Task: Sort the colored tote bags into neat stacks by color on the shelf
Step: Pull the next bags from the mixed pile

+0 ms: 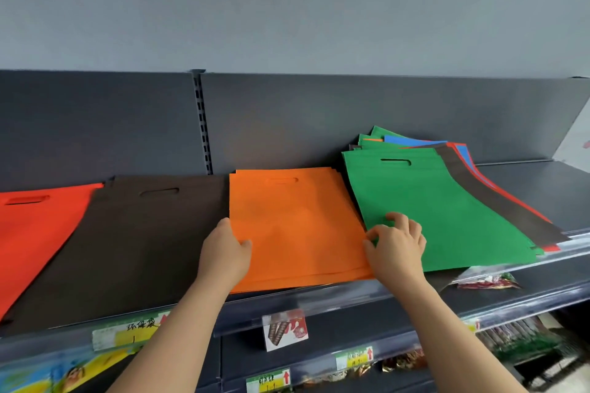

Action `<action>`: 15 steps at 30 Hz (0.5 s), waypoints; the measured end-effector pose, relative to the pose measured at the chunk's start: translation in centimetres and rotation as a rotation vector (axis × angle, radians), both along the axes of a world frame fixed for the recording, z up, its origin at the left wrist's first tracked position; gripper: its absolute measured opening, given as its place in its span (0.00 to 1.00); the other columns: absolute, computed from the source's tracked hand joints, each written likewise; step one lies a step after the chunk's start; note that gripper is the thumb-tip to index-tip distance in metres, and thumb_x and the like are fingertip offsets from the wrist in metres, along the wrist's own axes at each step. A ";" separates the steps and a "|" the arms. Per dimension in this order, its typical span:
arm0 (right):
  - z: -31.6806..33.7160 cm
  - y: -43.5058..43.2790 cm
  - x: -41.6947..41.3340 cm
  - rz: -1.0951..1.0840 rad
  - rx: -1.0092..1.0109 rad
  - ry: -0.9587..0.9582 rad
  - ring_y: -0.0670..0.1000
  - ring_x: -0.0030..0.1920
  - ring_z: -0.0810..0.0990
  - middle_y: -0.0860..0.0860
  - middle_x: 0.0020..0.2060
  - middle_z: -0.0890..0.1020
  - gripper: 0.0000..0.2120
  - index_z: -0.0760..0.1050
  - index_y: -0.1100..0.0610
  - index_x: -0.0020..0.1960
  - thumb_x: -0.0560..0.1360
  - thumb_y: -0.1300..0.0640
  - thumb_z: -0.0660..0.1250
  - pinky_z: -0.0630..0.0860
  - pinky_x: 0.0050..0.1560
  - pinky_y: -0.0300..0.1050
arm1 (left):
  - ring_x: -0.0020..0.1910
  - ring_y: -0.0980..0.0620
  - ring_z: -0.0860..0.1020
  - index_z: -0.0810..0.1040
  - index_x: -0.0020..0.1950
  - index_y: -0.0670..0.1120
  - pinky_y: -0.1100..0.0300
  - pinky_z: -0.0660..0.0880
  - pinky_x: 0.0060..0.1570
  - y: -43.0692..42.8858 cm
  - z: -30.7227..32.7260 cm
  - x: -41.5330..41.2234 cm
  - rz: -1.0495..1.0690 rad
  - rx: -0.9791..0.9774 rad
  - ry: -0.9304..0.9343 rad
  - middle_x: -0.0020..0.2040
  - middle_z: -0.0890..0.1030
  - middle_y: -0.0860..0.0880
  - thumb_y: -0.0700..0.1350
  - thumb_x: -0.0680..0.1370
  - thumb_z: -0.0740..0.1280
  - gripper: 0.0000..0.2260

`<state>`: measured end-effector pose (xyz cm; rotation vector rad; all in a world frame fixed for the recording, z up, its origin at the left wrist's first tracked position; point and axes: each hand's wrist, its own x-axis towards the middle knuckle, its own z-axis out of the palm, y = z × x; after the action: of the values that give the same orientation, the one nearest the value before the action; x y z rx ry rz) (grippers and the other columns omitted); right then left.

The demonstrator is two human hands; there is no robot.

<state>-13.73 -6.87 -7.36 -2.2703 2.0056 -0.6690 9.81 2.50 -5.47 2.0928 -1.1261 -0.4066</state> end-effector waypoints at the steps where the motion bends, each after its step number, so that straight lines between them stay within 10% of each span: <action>1: -0.1 -0.1 -0.3 -0.011 -0.004 0.011 0.59 0.69 0.57 0.54 0.70 0.63 0.10 0.81 0.50 0.53 0.75 0.53 0.63 0.54 0.68 0.53 | 0.39 0.54 0.71 0.65 0.70 0.41 0.62 0.66 0.33 -0.2 0.0 -0.2 -0.010 0.019 -0.010 0.56 0.76 0.45 0.42 0.79 0.63 0.20; 6: -0.2 -0.9 -1.6 -0.047 0.004 0.036 0.59 0.70 0.56 0.55 0.72 0.62 0.10 0.82 0.50 0.51 0.75 0.53 0.63 0.53 0.69 0.53 | 0.41 0.54 0.72 0.69 0.62 0.42 0.64 0.68 0.32 -1.8 -0.3 -0.9 -0.050 0.055 -0.018 0.53 0.76 0.48 0.41 0.78 0.64 0.13; 15: 1.3 -2.2 -4.9 0.004 -0.112 -0.107 0.58 0.67 0.63 0.54 0.66 0.73 0.14 0.78 0.54 0.60 0.75 0.54 0.66 0.59 0.66 0.53 | 0.72 0.44 0.61 0.59 0.75 0.43 0.51 0.62 0.68 -2.6 0.6 -3.5 -0.042 0.028 -0.198 0.73 0.63 0.44 0.46 0.79 0.63 0.27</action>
<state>-18.66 -9.07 -6.05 -2.2445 1.9614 -0.9037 6.27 -0.08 -4.89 2.1734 -1.2863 -0.2395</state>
